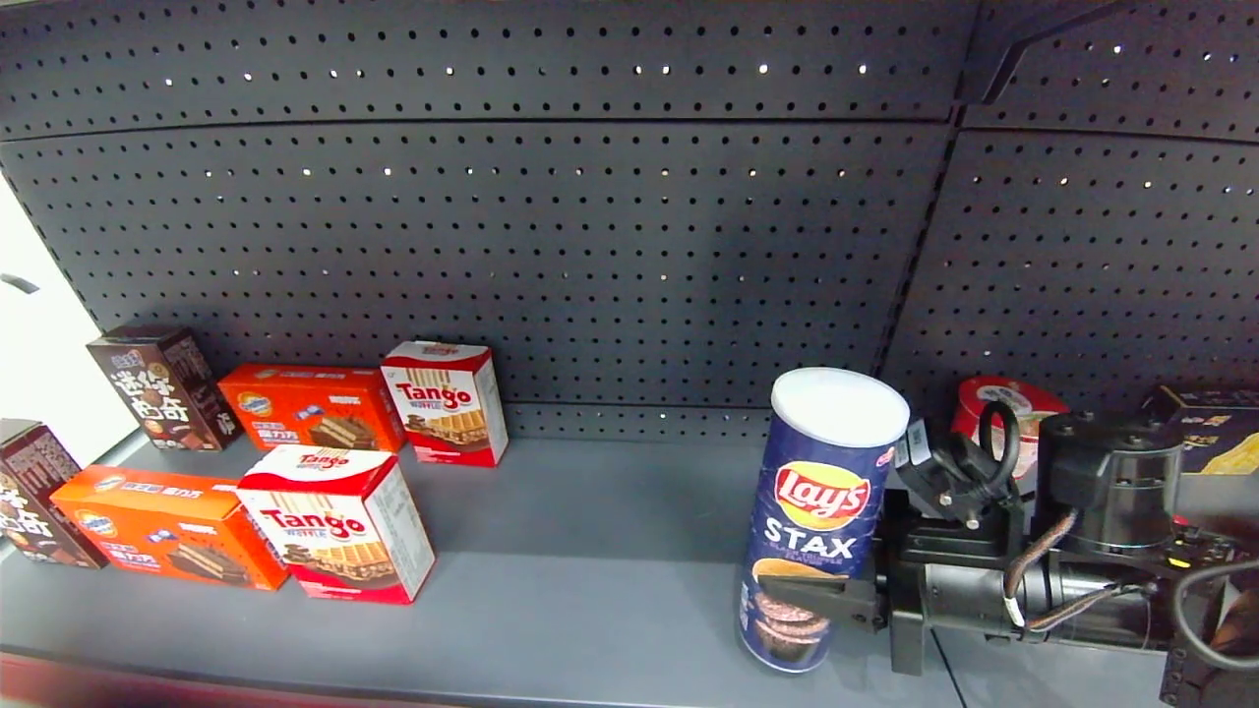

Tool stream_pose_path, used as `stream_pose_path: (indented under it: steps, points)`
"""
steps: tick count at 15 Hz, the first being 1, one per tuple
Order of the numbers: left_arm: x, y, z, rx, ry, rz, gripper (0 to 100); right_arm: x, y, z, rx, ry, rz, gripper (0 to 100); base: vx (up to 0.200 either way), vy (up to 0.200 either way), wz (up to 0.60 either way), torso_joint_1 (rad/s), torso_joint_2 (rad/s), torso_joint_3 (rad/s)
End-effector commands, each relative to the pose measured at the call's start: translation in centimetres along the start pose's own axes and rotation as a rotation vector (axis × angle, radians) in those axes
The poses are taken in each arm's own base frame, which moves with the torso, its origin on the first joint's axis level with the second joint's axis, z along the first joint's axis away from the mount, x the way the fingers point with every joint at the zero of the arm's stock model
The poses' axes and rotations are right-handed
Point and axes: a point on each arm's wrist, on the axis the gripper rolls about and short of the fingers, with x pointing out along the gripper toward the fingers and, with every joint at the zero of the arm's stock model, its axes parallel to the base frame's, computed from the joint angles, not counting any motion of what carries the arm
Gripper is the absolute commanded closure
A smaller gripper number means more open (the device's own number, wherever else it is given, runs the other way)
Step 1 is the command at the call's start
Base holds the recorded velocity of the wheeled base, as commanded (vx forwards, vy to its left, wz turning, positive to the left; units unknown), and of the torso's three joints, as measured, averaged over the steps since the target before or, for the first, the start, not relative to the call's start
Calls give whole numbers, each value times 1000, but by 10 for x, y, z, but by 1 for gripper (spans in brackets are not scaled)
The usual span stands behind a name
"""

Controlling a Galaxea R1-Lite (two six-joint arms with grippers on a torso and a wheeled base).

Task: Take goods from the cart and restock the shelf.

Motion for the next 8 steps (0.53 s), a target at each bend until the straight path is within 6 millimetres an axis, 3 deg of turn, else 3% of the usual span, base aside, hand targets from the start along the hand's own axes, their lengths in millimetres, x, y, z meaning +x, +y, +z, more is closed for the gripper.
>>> stream_pose_path:
  steps: [1, 8]
  points:
    - [1, 0, -1, -1, 6, -1, 100, 7, -4, -8, 13, 18, 4, 100, 0, 0, 0, 0, 0, 0]
    - [1, 0, -2, -16, 13, -2, 100, 16, -8, -18, 24, 38, 8, 100, 0, 0, 0, 0, 0, 0]
